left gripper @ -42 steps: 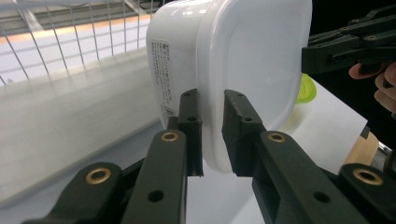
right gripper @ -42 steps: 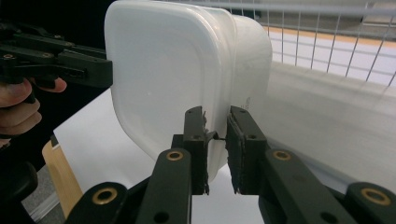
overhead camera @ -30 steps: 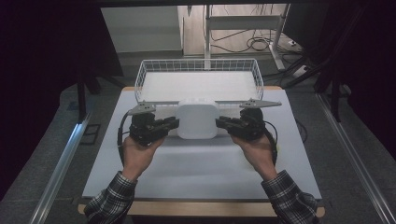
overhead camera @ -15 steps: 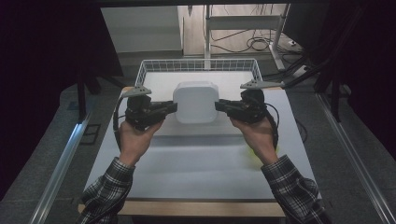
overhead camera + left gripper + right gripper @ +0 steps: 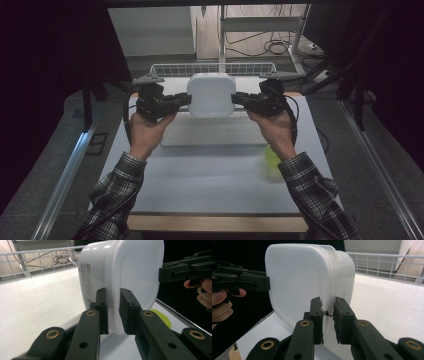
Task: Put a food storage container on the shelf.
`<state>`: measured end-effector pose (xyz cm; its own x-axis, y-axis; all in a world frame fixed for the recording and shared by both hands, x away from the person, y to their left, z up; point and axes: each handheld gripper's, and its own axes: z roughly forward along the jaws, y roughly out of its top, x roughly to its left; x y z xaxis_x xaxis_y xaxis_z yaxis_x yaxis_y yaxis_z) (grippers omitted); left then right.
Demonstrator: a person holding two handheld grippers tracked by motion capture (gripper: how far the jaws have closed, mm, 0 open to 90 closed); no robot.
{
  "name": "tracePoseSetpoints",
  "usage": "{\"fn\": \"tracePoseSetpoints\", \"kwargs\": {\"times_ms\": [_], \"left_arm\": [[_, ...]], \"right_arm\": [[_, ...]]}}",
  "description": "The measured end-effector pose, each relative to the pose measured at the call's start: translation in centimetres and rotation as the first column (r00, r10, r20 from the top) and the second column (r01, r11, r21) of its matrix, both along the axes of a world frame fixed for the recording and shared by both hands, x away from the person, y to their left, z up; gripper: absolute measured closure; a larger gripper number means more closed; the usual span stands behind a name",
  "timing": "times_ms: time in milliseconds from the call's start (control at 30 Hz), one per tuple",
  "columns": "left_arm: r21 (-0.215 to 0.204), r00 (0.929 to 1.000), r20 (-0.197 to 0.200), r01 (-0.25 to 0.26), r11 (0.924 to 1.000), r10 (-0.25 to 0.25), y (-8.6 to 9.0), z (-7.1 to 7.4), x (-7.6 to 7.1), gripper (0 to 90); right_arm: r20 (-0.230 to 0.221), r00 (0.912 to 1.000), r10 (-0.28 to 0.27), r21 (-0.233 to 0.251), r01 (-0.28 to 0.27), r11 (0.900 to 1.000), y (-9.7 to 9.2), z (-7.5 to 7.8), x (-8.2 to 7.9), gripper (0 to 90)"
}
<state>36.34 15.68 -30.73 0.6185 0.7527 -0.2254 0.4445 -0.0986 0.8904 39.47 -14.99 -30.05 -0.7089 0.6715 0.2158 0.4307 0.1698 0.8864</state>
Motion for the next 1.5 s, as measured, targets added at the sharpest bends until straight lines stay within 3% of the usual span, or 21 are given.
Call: {"fn": "tracePoseSetpoints", "kwargs": {"times_ms": [367,633,933,1167,1500], "left_arm": [[-0.027,0.9999,-0.011,0.002,0.9996,-0.002,0.0,-0.4,2.0,77.2],[-0.051,0.9999,-0.010,0.009,0.9986,-0.010,-0.3,-0.9,2.8,67.7],[-0.024,0.9996,0.016,-0.022,0.9995,0.022,-0.9,-1.2,3.8,57.8],[-0.011,0.9994,0.013,-0.033,0.9994,0.033,-1.2,-1.6,4.5,55.6],[0.017,0.9989,0.007,-0.046,0.9988,0.046,-1.3,-1.6,5.4,50.2]], "right_arm": [[-0.025,0.9991,-0.034,0.002,0.034,0.9994,0.2,0.1,2.1,76.5],[-0.022,0.9987,-0.045,0.006,0.045,0.9990,0.4,-0.3,3.0,72.1],[0.027,0.9985,-0.047,-0.024,0.048,0.9986,1.0,-0.3,3.4,64.9],[0.027,0.9983,-0.051,-0.020,0.052,0.9985,1.1,-0.5,3.9,61.4],[0.047,0.9973,-0.057,-0.052,0.059,0.9969,1.4,-0.6,4.6,55.3]]}}
